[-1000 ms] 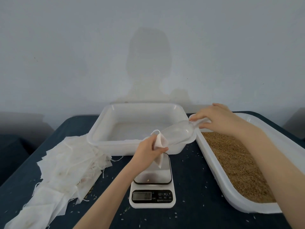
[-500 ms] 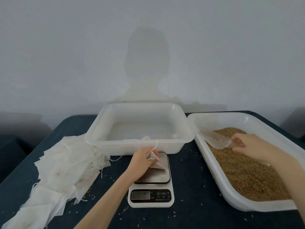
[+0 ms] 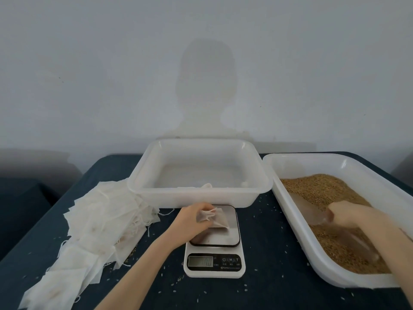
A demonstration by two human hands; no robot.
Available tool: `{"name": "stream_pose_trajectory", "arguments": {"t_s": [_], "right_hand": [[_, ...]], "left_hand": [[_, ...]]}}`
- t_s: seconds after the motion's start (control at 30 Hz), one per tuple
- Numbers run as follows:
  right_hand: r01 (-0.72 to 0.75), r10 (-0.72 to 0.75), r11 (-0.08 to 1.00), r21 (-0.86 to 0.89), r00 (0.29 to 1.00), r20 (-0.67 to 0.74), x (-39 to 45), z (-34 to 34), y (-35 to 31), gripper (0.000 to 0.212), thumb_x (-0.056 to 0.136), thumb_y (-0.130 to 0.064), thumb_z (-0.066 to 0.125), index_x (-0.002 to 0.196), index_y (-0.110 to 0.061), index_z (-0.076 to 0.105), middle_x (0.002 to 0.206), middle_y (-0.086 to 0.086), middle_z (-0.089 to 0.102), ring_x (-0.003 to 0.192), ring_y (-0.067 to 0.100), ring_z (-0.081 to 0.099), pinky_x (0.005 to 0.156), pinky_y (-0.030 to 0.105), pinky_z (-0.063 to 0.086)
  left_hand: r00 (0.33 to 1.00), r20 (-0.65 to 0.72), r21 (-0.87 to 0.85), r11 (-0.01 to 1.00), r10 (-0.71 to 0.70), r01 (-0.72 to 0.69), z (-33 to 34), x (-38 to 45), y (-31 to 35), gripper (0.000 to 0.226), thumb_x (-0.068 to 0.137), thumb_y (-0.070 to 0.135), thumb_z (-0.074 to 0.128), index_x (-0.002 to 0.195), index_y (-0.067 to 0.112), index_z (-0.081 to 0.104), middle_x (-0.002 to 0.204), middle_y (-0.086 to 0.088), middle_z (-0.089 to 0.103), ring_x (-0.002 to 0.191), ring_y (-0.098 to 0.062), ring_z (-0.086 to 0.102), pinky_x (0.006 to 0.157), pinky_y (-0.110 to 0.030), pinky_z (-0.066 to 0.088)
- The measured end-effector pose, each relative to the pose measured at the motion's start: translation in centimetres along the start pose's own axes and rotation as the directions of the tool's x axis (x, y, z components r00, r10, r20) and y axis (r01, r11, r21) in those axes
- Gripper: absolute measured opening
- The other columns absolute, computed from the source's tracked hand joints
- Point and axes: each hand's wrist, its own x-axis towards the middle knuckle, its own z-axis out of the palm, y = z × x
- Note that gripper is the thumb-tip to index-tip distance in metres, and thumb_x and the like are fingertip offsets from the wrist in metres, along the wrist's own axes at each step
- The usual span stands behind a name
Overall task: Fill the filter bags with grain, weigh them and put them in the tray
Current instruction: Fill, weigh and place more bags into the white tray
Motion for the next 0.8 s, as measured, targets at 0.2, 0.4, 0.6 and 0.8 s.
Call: {"name": "stream_pose_trajectory", "arguments": {"t_s": [0.2, 0.4, 0.6, 0.8], "right_hand": [[-0.015, 0.003, 0.997, -0.071, 0.986, -0.165, -0.4, -1.5, -0.4, 0.027, 0.097, -0.039, 0.044, 0.095, -0.017, 0.059, 0.091, -0.006, 0.060, 0.077, 0.009, 0.055, 0.062, 0.021, 0.043], [0.301, -0.138, 0.946, 0.116, 0.702, -0.698, -5.7, -4.5, -6.1, 0.015, 0.097, -0.038, 0.042, 0.092, -0.039, 0.056, 0.081, -0.019, 0.057, 0.066, 0.002, 0.051, 0.049, 0.020, 0.032], [0.674, -0.509, 0.724, 0.147, 0.666, -0.545, -9.1, -2.8, -14.0, 0.012, 0.094, -0.039, 0.051, 0.089, -0.042, 0.062, 0.073, -0.021, 0.061, 0.065, -0.006, 0.055, 0.057, 0.012, 0.036], [0.663, -0.498, 0.741, 0.108, 0.650, -0.573, -7.1, 0.0, -17.6, 0.018, 0.096, -0.036, 0.048, 0.099, -0.033, 0.065, 0.079, -0.016, 0.060, 0.073, 0.004, 0.058, 0.065, 0.021, 0.046]], "left_hand": [[0.999, 0.045, -0.014, 1.000, 0.011, -0.011, -2.0, -1.2, -0.9, 0.053, 0.082, 0.022, 0.071, 0.130, 0.031, 0.048, 0.126, 0.023, 0.054, 0.112, 0.019, 0.043, 0.091, 0.002, 0.030], [1.000, -0.014, -0.058, 0.998, -0.022, 0.021, -4.7, -2.3, -1.2, 0.041, 0.083, 0.024, 0.072, 0.113, 0.044, 0.051, 0.116, 0.029, 0.056, 0.110, 0.018, 0.047, 0.092, -0.007, 0.037], [0.965, -0.251, -0.095, 0.994, -0.079, 0.057, -5.9, -2.7, -1.7, 0.028, 0.090, 0.009, 0.062, 0.093, 0.036, 0.060, 0.095, 0.017, 0.068, 0.090, 0.007, 0.060, 0.077, -0.007, 0.043], [0.956, -0.263, 0.040, 0.989, -0.127, 0.143, -5.7, -3.0, -3.1, 0.025, 0.091, 0.016, 0.060, 0.091, 0.041, 0.059, 0.093, 0.018, 0.066, 0.087, 0.005, 0.060, 0.074, -0.007, 0.040]]}}
